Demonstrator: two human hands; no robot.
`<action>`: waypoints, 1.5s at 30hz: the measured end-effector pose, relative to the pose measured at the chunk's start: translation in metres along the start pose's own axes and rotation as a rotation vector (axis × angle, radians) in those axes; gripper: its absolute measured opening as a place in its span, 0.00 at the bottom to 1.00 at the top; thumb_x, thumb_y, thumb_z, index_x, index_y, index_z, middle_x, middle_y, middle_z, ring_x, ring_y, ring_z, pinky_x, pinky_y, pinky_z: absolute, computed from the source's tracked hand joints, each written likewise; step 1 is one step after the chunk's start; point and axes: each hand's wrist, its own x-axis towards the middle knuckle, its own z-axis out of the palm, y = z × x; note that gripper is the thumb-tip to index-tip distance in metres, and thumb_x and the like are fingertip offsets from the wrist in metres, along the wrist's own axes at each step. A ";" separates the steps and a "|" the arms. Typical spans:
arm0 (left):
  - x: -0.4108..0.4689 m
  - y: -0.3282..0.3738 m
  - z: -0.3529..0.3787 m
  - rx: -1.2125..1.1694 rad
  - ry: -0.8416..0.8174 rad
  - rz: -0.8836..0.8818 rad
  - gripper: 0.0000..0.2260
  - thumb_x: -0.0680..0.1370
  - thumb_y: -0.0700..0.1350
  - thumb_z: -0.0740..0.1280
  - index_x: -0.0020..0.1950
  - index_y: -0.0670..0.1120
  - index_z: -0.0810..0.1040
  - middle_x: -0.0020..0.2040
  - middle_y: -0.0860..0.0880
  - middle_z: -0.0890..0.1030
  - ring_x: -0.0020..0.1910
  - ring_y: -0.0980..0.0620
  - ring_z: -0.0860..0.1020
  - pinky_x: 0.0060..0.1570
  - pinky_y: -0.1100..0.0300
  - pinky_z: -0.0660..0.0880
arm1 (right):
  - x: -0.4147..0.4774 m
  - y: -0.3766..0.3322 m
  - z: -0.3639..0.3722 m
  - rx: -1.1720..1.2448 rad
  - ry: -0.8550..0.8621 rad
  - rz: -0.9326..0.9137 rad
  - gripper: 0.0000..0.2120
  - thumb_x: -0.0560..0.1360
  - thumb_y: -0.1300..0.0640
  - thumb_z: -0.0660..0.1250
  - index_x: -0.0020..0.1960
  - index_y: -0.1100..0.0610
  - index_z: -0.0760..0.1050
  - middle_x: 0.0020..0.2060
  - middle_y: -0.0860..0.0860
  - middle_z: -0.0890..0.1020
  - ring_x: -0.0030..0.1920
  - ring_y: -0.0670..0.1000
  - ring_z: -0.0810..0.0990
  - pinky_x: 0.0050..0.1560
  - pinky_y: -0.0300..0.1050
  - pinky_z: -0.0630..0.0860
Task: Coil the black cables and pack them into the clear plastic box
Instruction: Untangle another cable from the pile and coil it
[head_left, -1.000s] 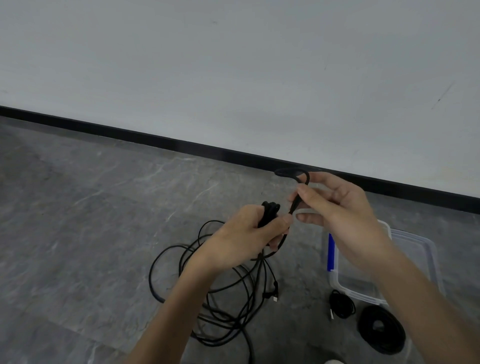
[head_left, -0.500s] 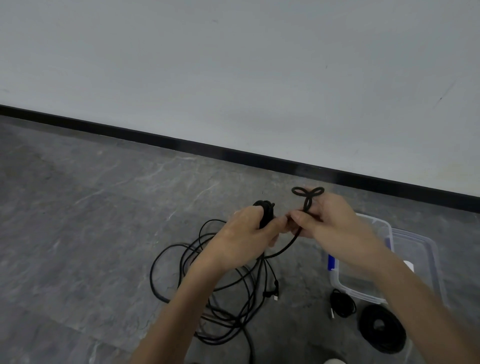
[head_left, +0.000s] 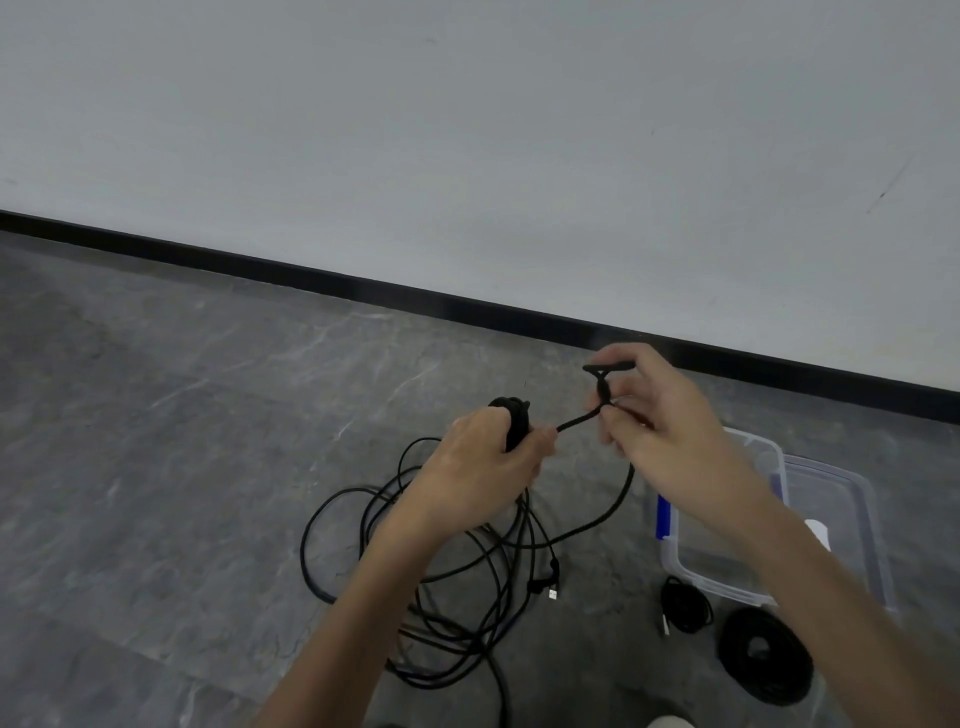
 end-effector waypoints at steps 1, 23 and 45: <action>-0.001 0.000 0.000 -0.002 -0.003 -0.003 0.17 0.82 0.49 0.61 0.36 0.43 0.77 0.27 0.56 0.74 0.24 0.61 0.69 0.29 0.70 0.65 | 0.000 0.002 0.000 -0.082 0.001 -0.020 0.18 0.76 0.70 0.62 0.58 0.49 0.69 0.42 0.48 0.79 0.41 0.44 0.80 0.45 0.40 0.78; -0.015 0.018 -0.007 -0.295 -0.474 0.015 0.16 0.83 0.52 0.56 0.45 0.44 0.74 0.38 0.50 0.79 0.43 0.53 0.79 0.54 0.59 0.73 | -0.004 0.003 0.002 -0.098 0.032 -0.145 0.16 0.70 0.55 0.72 0.56 0.53 0.75 0.43 0.44 0.80 0.47 0.40 0.80 0.52 0.34 0.77; -0.015 0.024 -0.012 -0.563 -0.402 0.040 0.15 0.82 0.51 0.56 0.38 0.47 0.69 0.29 0.51 0.67 0.31 0.54 0.73 0.42 0.64 0.72 | 0.000 -0.009 0.001 0.405 0.249 0.144 0.12 0.73 0.46 0.69 0.38 0.54 0.81 0.32 0.54 0.77 0.35 0.50 0.73 0.42 0.43 0.71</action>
